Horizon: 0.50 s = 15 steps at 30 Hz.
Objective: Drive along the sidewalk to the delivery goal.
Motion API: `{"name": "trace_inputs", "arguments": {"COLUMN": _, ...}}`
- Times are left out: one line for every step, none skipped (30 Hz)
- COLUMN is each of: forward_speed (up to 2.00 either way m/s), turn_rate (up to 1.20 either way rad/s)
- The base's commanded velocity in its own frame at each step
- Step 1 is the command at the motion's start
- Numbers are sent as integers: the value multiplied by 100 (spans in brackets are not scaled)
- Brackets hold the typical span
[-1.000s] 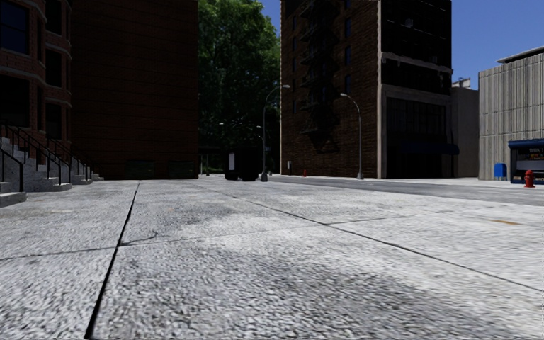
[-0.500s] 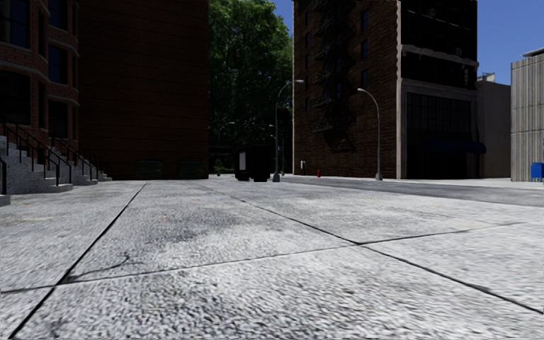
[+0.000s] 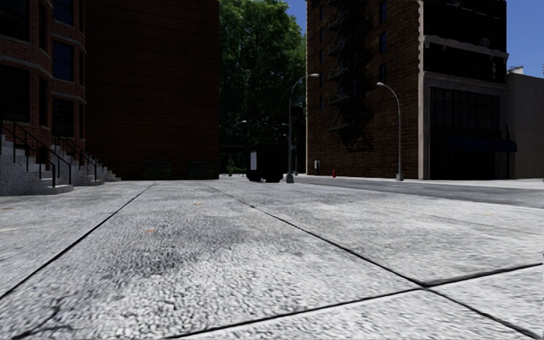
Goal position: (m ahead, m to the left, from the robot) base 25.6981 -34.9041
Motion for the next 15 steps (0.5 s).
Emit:
{"name": "trace_inputs", "arguments": {"forward_speed": 200, "turn_rate": 23}}
{"name": "trace_inputs", "arguments": {"forward_speed": 200, "turn_rate": 23}}
{"name": "trace_inputs", "arguments": {"forward_speed": 200, "turn_rate": 23}}
{"name": "trace_inputs", "arguments": {"forward_speed": 200, "turn_rate": 23}}
{"name": "trace_inputs", "arguments": {"forward_speed": 200, "turn_rate": 23}}
{"name": "trace_inputs", "arguments": {"forward_speed": 200, "turn_rate": 23}}
{"name": "trace_inputs", "arguments": {"forward_speed": 200, "turn_rate": 23}}
{"name": "trace_inputs", "arguments": {"forward_speed": 200, "turn_rate": 21}}
{"name": "trace_inputs", "arguments": {"forward_speed": 200, "turn_rate": 14}}
{"name": "trace_inputs", "arguments": {"forward_speed": 200, "turn_rate": 9}}
{"name": "trace_inputs", "arguments": {"forward_speed": 200, "turn_rate": 9}}
{"name": "trace_inputs", "arguments": {"forward_speed": 200, "turn_rate": 6}}
{"name": "trace_inputs", "arguments": {"forward_speed": 200, "turn_rate": 0}}
{"name": "trace_inputs", "arguments": {"forward_speed": 200, "turn_rate": 0}}
{"name": "trace_inputs", "arguments": {"forward_speed": 200, "turn_rate": 0}}
